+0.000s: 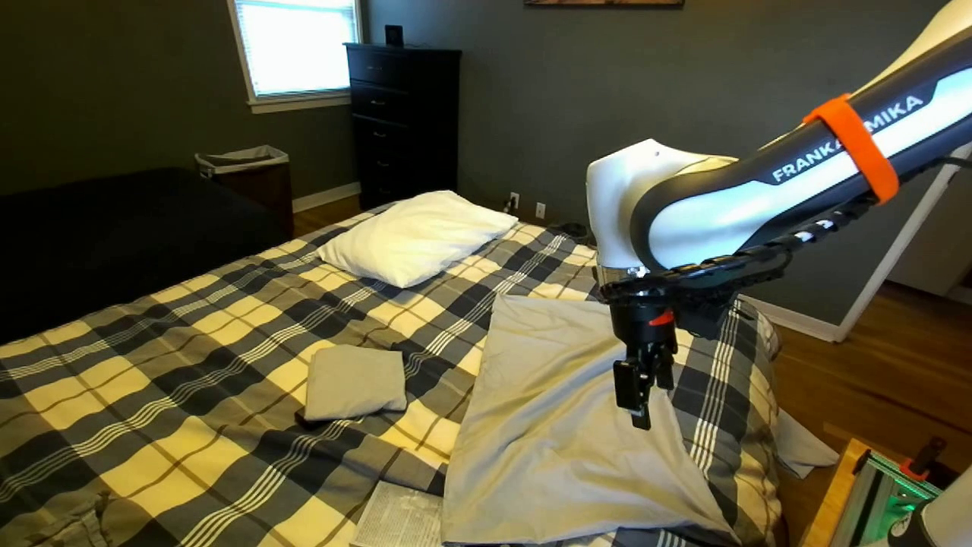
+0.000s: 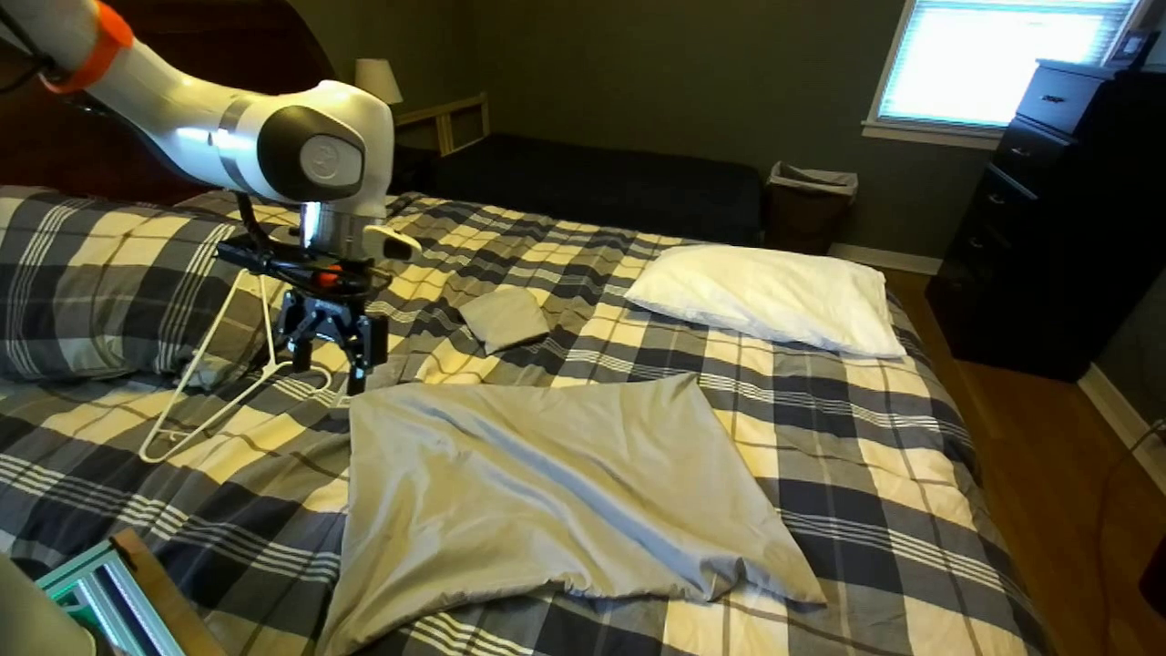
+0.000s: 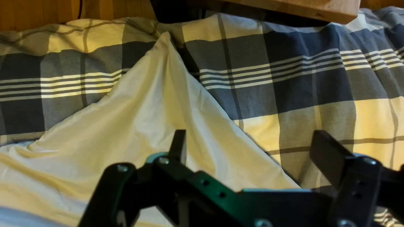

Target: Fold the grey cloth on the right

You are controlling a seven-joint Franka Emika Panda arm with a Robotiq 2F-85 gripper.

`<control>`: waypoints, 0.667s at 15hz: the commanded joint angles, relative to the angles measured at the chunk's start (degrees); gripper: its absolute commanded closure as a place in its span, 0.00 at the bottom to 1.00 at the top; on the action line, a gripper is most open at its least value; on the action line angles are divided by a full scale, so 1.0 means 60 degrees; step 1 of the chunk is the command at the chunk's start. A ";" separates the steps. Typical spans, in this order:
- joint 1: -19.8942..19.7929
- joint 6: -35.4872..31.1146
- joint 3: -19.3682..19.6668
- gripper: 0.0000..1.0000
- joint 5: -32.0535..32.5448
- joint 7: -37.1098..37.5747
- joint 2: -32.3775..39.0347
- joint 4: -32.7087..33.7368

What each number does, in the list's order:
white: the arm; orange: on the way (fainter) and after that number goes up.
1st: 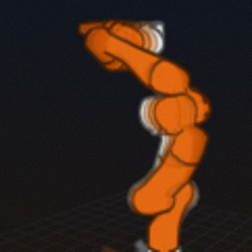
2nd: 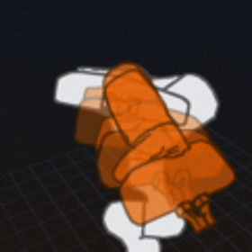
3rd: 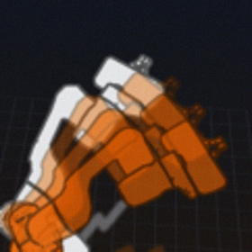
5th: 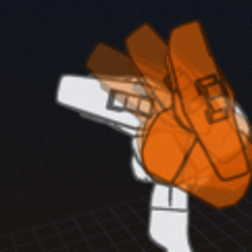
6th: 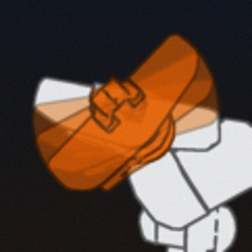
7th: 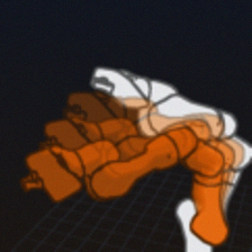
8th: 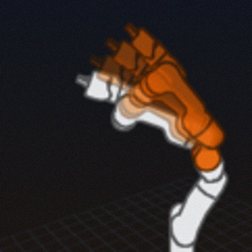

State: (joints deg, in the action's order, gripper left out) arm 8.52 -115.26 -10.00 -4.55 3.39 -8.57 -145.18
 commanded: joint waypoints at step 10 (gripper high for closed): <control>0.0741 0.0041 -0.0363 0.00 0.6831 0.0915 0.3936 0.3105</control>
State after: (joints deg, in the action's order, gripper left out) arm 10.38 -115.37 -12.53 29.61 7.56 7.03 -133.50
